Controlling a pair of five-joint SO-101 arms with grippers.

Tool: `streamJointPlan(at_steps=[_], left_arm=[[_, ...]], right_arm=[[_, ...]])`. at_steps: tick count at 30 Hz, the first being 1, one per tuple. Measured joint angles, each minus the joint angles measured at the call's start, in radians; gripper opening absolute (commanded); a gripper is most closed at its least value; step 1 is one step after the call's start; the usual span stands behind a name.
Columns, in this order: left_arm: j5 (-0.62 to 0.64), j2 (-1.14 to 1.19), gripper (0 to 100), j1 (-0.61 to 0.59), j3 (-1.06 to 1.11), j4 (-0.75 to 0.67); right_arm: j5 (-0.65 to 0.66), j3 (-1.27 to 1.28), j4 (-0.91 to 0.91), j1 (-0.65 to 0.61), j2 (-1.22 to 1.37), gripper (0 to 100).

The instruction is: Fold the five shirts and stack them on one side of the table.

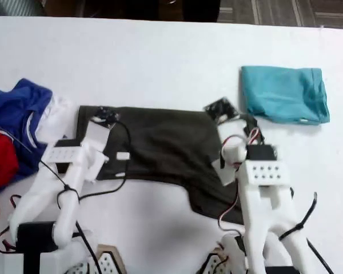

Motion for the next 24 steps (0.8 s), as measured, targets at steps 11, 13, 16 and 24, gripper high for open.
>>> streamJointPlan(at_steps=[11,13,16,24], left_arm=[[0.0,0.0,3,0.0,0.0,-0.002],[0.0,0.0,3,0.0,0.0,-0.002],[0.0,0.0,3,0.0,0.0,-0.002],[0.0,0.0,3,0.0,0.0,-0.002]], right_arm=[[-0.002,0.143,-0.298,-0.097,0.092,1.9],[-0.002,0.143,-0.308,-0.103,0.13,1.9],[-0.002,0.143,-0.284,-0.13,0.167,1.9],[0.0,0.143,-0.114,-0.269,0.173,1.9]])
